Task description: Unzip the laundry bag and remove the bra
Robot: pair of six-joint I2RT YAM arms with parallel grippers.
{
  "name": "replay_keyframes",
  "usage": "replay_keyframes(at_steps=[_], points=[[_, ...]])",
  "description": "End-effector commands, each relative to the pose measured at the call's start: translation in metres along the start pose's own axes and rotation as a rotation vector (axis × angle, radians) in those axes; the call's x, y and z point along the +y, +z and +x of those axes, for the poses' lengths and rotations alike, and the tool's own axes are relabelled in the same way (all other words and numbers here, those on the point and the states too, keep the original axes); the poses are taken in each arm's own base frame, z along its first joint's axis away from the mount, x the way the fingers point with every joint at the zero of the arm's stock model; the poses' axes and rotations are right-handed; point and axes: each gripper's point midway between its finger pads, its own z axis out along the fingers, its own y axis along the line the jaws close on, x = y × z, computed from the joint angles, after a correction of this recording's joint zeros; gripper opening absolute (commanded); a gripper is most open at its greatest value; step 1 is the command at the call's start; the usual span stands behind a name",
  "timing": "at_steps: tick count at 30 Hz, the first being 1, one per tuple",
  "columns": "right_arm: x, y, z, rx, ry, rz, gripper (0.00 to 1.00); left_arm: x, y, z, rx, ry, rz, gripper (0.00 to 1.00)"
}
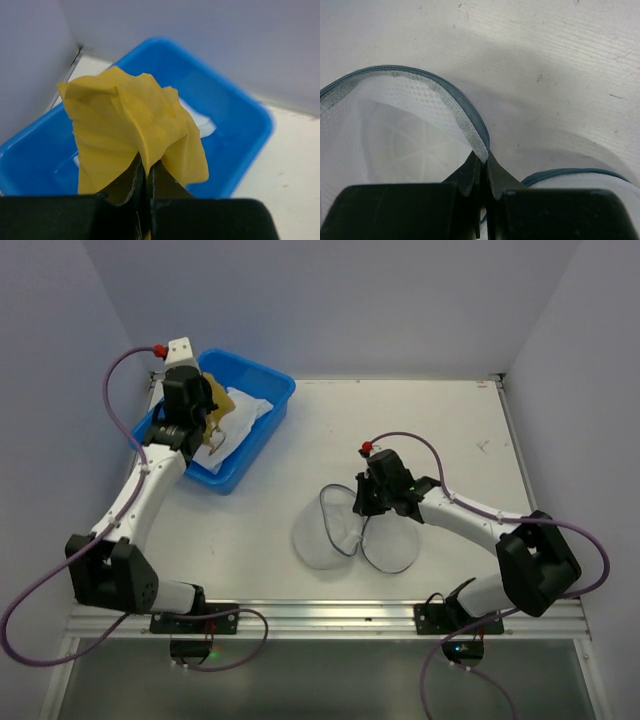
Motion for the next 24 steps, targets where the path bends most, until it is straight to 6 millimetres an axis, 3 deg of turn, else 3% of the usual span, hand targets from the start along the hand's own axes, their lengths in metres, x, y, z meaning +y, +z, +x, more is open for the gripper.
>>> replay_keyframes(at_steps=[1,2,3,5,6,7,8,9,10,11,16,18,19,20,21,22,24], points=[[0.006,-0.009,-0.015,-0.051,-0.024,-0.018,0.0,0.05,0.032,0.046,0.173,0.097,-0.12,0.0],[0.006,-0.008,-0.014,-0.048,-0.03,-0.018,0.0,0.053,0.041,0.051,0.189,0.099,-0.123,0.0],[0.006,-0.007,-0.013,-0.045,-0.028,-0.017,0.0,0.057,0.057,0.07,0.238,0.106,-0.122,0.0],[0.006,-0.006,-0.012,-0.042,-0.029,-0.016,0.0,0.068,0.074,0.078,0.267,0.097,-0.144,0.04],[0.006,-0.006,-0.012,-0.041,-0.029,-0.018,0.0,0.07,0.086,0.099,0.322,0.105,-0.143,0.12],[0.006,-0.005,-0.012,-0.04,-0.028,-0.017,0.0,0.074,0.092,0.103,0.341,0.101,-0.146,0.32],[0.006,-0.005,-0.013,-0.041,-0.028,-0.018,0.01,0.068,0.098,0.11,0.374,0.092,-0.114,0.42],[0.006,-0.004,-0.013,-0.039,-0.029,-0.016,0.02,0.065,0.099,0.111,0.386,0.083,-0.097,0.54],[0.006,-0.004,-0.014,-0.041,-0.031,-0.016,0.03,0.061,0.099,0.107,0.387,0.07,-0.082,0.73],[0.006,-0.004,-0.015,-0.04,-0.037,-0.013,0.05,0.056,0.097,0.105,0.388,0.045,-0.068,0.78],[0.015,-0.003,-0.029,-0.042,-0.089,-0.031,0.09,0.027,0.054,0.082,0.378,-0.067,0.08,0.91],[0.019,-0.005,-0.038,-0.057,-0.109,-0.035,0.09,0.011,0.023,0.077,0.38,-0.09,0.159,0.91],[0.018,-0.004,-0.04,-0.057,-0.127,-0.032,0.1,-0.003,0.007,0.095,0.42,-0.09,0.207,0.91],[0.021,-0.005,-0.045,-0.065,-0.138,-0.036,0.11,-0.016,-0.014,0.084,0.391,-0.098,0.262,0.91],[0.022,-0.005,-0.048,-0.066,-0.146,-0.036,0.12,-0.042,-0.033,0.091,0.405,-0.08,0.331,0.9],[0.023,-0.004,-0.048,-0.062,-0.155,-0.039,0.15,-0.049,-0.047,0.113,0.45,-0.081,0.351,0.87],[0.027,-0.003,-0.051,-0.046,-0.161,-0.045,0.2,-0.069,-0.077,0.128,0.483,-0.085,0.421,0.84]])
